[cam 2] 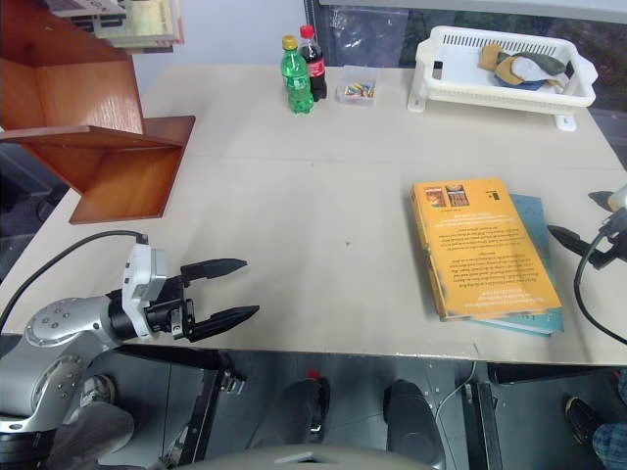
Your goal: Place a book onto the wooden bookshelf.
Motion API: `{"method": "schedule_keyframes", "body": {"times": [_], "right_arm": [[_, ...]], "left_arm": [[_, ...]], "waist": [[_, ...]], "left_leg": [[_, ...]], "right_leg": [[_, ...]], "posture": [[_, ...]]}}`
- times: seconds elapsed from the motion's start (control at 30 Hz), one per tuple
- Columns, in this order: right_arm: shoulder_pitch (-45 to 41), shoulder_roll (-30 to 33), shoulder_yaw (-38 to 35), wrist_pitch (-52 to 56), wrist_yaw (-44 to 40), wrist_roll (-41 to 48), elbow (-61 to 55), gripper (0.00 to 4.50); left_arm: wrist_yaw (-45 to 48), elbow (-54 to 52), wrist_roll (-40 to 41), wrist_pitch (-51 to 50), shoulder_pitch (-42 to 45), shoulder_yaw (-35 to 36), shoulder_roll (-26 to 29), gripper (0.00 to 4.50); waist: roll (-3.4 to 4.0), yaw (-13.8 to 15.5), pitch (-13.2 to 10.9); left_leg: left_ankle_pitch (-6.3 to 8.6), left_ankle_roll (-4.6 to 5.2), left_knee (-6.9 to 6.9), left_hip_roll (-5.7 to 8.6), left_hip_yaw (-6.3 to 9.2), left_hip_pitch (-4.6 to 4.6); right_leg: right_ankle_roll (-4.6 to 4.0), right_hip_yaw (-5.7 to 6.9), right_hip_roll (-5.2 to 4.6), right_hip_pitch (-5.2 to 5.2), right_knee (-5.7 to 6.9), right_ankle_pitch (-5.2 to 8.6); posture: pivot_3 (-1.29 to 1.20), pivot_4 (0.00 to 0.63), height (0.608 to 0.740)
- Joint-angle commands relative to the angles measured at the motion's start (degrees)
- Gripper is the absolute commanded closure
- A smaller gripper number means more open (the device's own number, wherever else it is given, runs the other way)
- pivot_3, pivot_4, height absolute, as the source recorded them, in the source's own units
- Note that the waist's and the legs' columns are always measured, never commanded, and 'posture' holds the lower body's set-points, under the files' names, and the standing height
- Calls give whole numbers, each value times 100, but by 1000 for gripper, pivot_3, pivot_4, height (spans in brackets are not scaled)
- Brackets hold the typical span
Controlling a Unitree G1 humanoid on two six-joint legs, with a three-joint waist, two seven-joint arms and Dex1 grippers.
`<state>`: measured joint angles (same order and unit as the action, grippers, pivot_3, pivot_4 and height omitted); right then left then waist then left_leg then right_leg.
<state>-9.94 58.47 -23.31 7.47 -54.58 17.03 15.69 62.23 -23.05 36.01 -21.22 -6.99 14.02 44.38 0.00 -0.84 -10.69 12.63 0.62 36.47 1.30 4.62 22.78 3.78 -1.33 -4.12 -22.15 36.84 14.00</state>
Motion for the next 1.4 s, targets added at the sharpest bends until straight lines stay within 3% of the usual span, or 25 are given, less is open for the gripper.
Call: {"method": "schedule_keyframes", "body": {"times": [0.03, 0.5, 0.77, 0.97, 1.0, 1.07, 1.13, 1.17, 1.33, 1.4], "right_arm": [[125, 65, -318, 56, 119, 59, -342, 67], [1069, -35, -800, 1419, 1095, -128, -1423, 67], [1180, -362, -419, 2042, 1900, -625, -1669, 67], [682, -748, 114, 1950, 2312, -927, -1257, 67], [582, -819, 255, 1857, 2235, -908, -1165, 449], [468, -927, 440, 1745, 2064, -833, -1094, 719], [415, -1058, 569, 1733, 1883, -707, -1177, 1655], [379, -1137, 632, 1742, 1842, -670, -1229, 2328], [209, -1402, 972, 1772, 1796, -682, -1381, 4472], [83, -1522, 1154, 1797, 1846, -748, -1393, 4472]], "left_arm": [[37, 6, 24, 60, 85, 40, 40, 0], [21, 483, 331, -399, 1314, -528, -272, 0], [-1393, 256, 778, -1748, 2248, -1252, -1446, 0], [-1481, 228, 791, -2115, 2425, -1492, -1521, 0], [-1369, 225, 775, -2142, 2426, -1529, -1438, 0], [-1257, 220, 739, -2164, 2423, -1566, -1353, 0], [-1276, 231, 739, -2177, 2432, -1560, -1359, 0], [-1260, 226, 729, -2160, 2433, -1568, -1353, 0], [-1272, 195, 720, -2142, 2400, -1549, -1342, 0], [-1296, 188, 744, -2180, 2330, -1467, -1286, 0]], "waist": [[0, 1, 0], [-2, 10, 0], [-8, -3, -2], [-5, -32, 0], [-5, -20, 0], [-8, -18, -2], [-9, -13, -2], [-9, -9, -2], [-9, -30, -2], [-10, -34, -2]], "left_leg": [[0, 0, 0, 0, 0, 0], [0, 0, 0, 2, 0, 0], [-1, 0, 8, 12, 2, 5], [-1, 0, 7, 11, -8, -9], [-1, 0, 8, 13, -7, -8], [-1, 0, 10, 13, -8, -7], [-1, 0, 11, 14, -8, -6], [-1, 0, 11, 13, -6, -5], [-1, 0, 10, 13, -6, -5], [-1, 0, 11, 12, -7, -7]], "right_leg": [[0, 0, 0, 0, 0, 0], [6, -2, 3, -1, 3, -3], [18, -4, 2, 2, 5, -9], [17, -13, 13, 0, 19, -9], [18, -13, 12, 0, 19, -9], [18, -13, 12, 0, 19, -10], [18, -14, 11, 0, 18, -10], [18, -13, 11, 0, 18, -10], [18, -15, 10, -1, 17, -10], [18, -14, 11, -1, 18, -10]], "posture": [[0, 150, 740], [0, 150, 740], [0, 150, 740], [0, 150, 740], [0, 150, 740], [0, 150, 740], [0, 150, 740], [0, 150, 740], [0, 150, 740], [0, 150, 740]]}}
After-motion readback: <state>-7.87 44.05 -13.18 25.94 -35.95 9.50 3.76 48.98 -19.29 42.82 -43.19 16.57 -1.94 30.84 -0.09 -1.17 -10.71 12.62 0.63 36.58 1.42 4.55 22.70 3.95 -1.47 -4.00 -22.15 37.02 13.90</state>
